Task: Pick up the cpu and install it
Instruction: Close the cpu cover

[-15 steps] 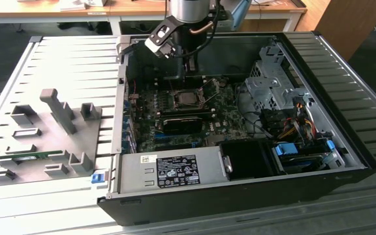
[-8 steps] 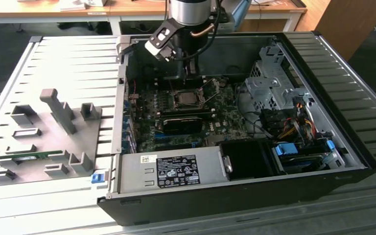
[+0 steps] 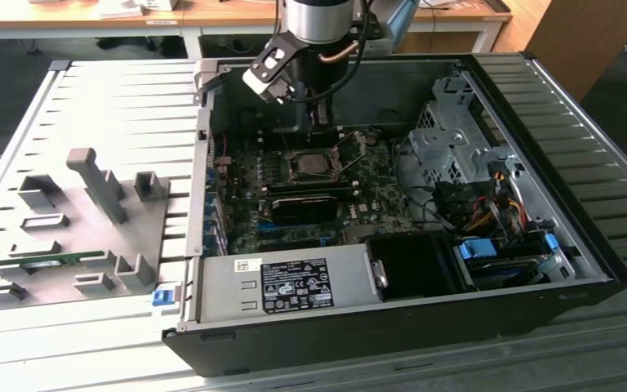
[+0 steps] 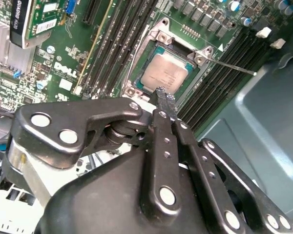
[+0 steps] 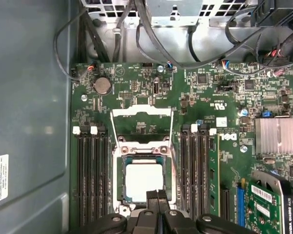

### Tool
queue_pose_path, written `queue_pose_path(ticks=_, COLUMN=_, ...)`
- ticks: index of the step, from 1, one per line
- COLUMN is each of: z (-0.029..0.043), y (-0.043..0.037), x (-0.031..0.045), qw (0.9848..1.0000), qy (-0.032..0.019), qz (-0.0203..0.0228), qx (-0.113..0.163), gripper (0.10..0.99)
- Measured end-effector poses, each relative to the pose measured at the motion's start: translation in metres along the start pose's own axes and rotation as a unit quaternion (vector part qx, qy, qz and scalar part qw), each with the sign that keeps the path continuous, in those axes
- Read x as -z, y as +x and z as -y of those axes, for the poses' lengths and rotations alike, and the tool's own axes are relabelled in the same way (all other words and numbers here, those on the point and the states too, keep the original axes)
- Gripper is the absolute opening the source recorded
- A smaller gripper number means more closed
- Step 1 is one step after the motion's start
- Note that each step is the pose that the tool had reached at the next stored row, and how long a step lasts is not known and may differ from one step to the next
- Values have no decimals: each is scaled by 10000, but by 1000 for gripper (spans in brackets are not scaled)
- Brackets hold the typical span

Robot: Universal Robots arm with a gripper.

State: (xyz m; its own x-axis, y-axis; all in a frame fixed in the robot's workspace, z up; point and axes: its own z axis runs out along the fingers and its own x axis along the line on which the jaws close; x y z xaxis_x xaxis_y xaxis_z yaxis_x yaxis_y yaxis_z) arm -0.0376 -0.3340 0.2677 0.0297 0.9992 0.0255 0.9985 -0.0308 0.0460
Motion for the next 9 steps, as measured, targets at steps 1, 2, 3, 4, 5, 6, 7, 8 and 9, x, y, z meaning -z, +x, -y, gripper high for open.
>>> queue_pose_path(ticks=1, z=-10, y=0, x=-1, qw=10000, qy=0, qz=0, qx=0, gripper=106)
queue_pose_path(ticks=2, z=-25, y=1, x=-1, qw=10000, qy=1, qz=1, qx=0, gripper=106)
queue_pose_path(ticks=3, z=-44, y=1, x=-2, qw=10000, qy=2, qz=1, qx=0, gripper=106)
queue_pose_path(ticks=4, z=-58, y=2, x=-3, qw=10000, qy=2, qz=0, qx=0, gripper=106)
queue_pose_path(ticks=5, z=-72, y=2, x=-4, qw=10000, qy=2, qz=0, qx=0, gripper=106)
queue_pose_path(ticks=6, z=-85, y=2, x=-4, qw=10000, qy=2, qz=0, qx=0, gripper=106)
queue_pose_path(ticks=7, z=-95, y=3, x=-5, qw=10000, qy=2, qz=0, qx=0, gripper=106)
queue_pose_path(ticks=8, z=-104, y=3, x=-5, qw=10000, qy=2, qz=0, qx=0, gripper=106)
queue_pose_path(ticks=9, z=-112, y=3, x=-6, qw=10000, qy=2, qz=0, qx=0, gripper=106)
